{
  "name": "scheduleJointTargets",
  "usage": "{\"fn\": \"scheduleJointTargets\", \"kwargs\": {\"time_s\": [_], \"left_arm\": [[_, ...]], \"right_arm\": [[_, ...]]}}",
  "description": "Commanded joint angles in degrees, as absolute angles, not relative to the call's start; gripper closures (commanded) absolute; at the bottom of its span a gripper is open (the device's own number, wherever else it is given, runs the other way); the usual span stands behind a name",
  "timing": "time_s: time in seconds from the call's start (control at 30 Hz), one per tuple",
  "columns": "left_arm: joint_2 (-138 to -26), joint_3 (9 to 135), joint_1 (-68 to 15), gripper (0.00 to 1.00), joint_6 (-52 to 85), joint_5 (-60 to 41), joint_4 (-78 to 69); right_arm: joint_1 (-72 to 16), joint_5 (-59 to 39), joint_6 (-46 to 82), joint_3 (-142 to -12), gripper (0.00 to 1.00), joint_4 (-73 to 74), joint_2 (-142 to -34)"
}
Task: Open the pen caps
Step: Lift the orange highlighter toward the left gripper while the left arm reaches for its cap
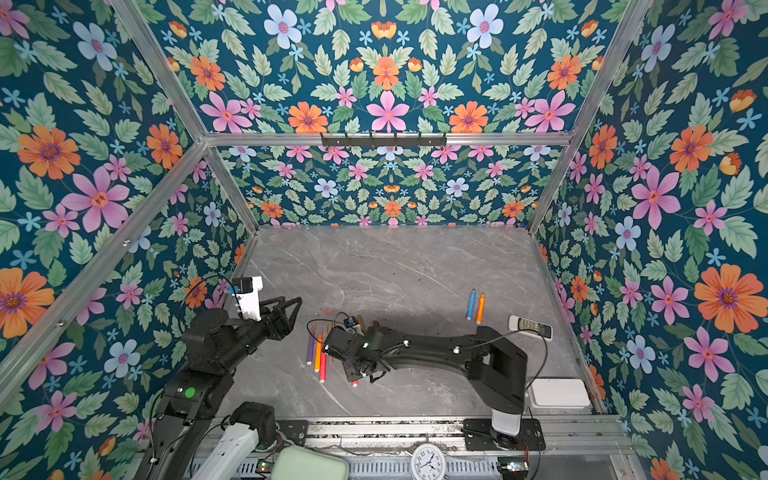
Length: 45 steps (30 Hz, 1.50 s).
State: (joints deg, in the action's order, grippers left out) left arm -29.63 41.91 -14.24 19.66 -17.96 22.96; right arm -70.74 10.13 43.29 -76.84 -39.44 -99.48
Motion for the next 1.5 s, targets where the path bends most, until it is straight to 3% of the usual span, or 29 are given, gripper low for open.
{"fn": "scheduleJointTargets", "kwargs": {"time_s": [0.0, 0.2, 0.5, 0.87, 1.03, 1.17, 1.37, 1.47], "left_arm": [[-30.0, 42.0, -14.1, 0.39, 19.8, -18.8, 22.2], [-31.9, 41.8, -14.1, 0.37, 19.8, -20.7, 21.8], [-34.2, 41.9, -14.1, 0.37, 19.6, -22.3, 22.1], [-37.1, 42.8, -14.7, 0.37, 18.7, -20.2, 24.1], [-42.0, 44.3, -14.7, 0.35, 21.2, -8.1, 28.0], [-49.8, 45.0, -14.4, 0.35, 24.4, -4.2, 29.2], [-53.3, 38.3, -14.9, 0.35, 32.2, -18.6, 4.9], [-56.4, 36.5, -20.7, 0.35, 36.4, -20.1, -10.1]], "right_arm": [[-71.6, 16.3, 43.6, -75.0, 1.00, -42.8, -91.7], [-72.8, 20.2, 49.1, -62.6, 1.00, -43.4, -73.5], [-72.9, 15.4, 58.0, -42.2, 1.00, -40.1, -48.7], [-72.6, 15.9, 50.0, -47.6, 1.00, -38.5, -61.2], [-64.8, 9.1, 41.9, -47.7, 1.00, -30.3, -67.3], [-55.6, 0.2, 38.3, -41.9, 1.00, -18.4, -68.1], [-53.5, -1.0, 34.1, -40.3, 1.00, -12.9, -72.4], [-53.5, -1.7, 32.6, -40.0, 1.00, -11.8, -73.4]]}}
